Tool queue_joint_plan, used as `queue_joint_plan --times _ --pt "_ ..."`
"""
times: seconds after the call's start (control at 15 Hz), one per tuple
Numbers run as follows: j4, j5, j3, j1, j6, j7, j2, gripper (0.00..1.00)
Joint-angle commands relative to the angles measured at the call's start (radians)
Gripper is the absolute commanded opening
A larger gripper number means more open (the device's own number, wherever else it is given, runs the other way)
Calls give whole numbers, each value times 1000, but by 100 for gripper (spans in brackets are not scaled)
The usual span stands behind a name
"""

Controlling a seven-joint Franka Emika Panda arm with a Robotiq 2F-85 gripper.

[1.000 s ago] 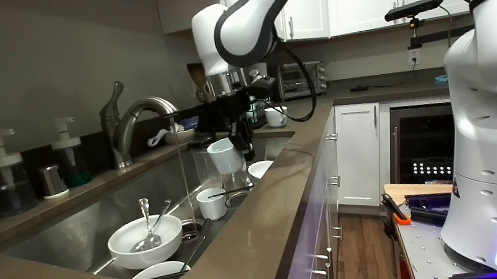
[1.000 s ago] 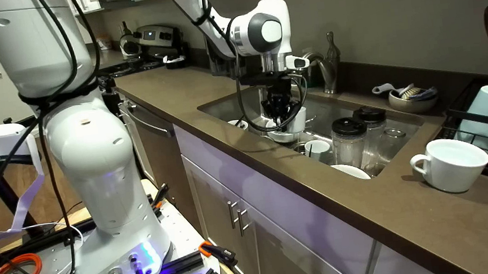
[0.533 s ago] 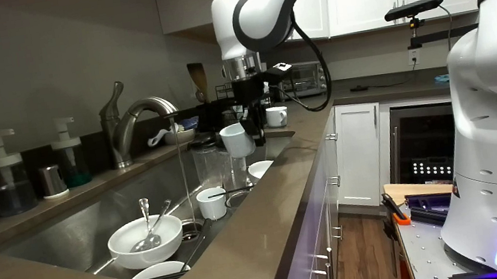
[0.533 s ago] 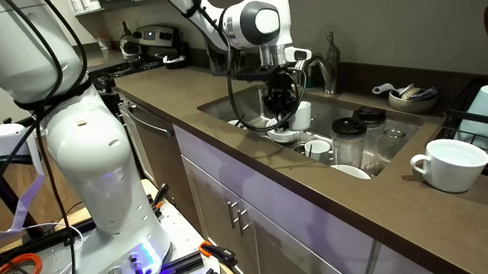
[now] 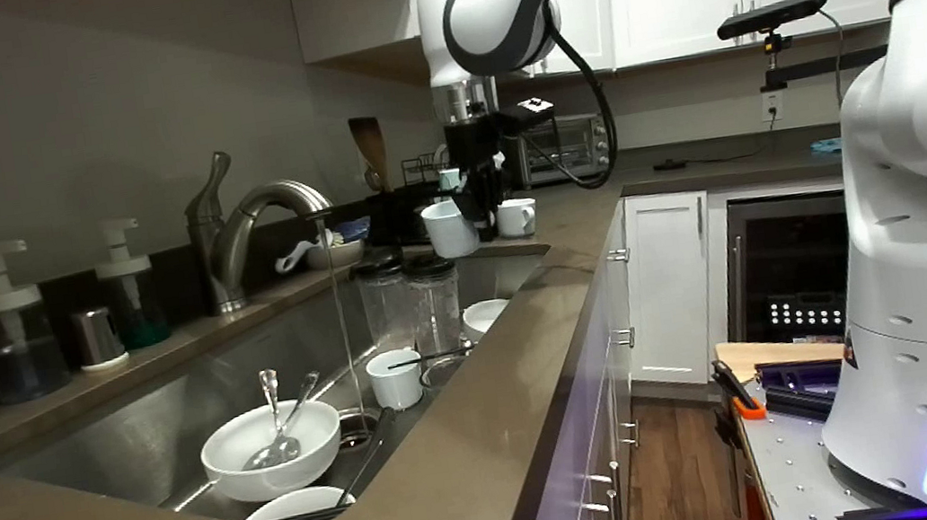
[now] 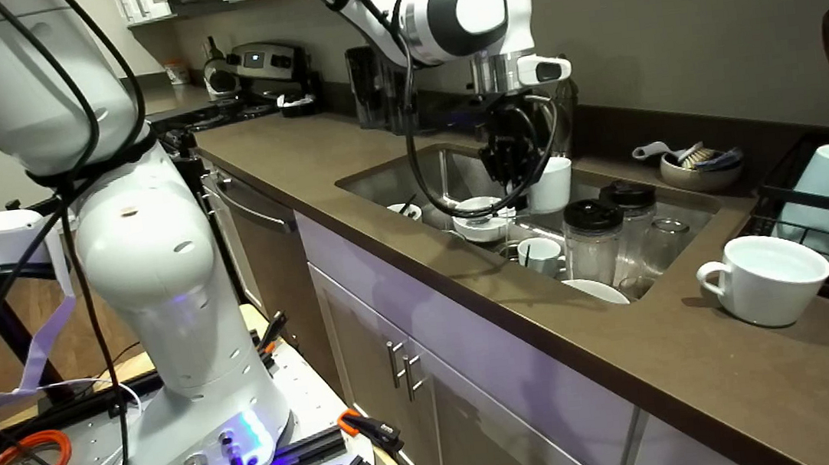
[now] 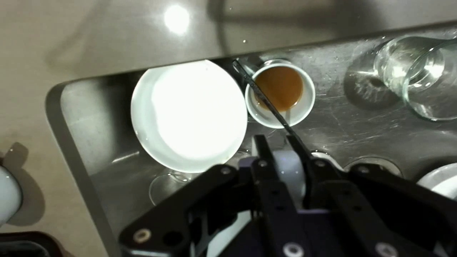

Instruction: Pick up the mug on the left, place it under the running faucet then place it on the right side of the countertop

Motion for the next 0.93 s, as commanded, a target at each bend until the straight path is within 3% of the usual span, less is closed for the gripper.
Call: queue_joint_plan --times 0.0,0.4,0.87 --pt "75 26 -21 -33 -26 -13 19 4" --pt "131 57 -64 -62 -24 -15 63 4" --pt "93 105 -105 -95 -3 -2 58 4"
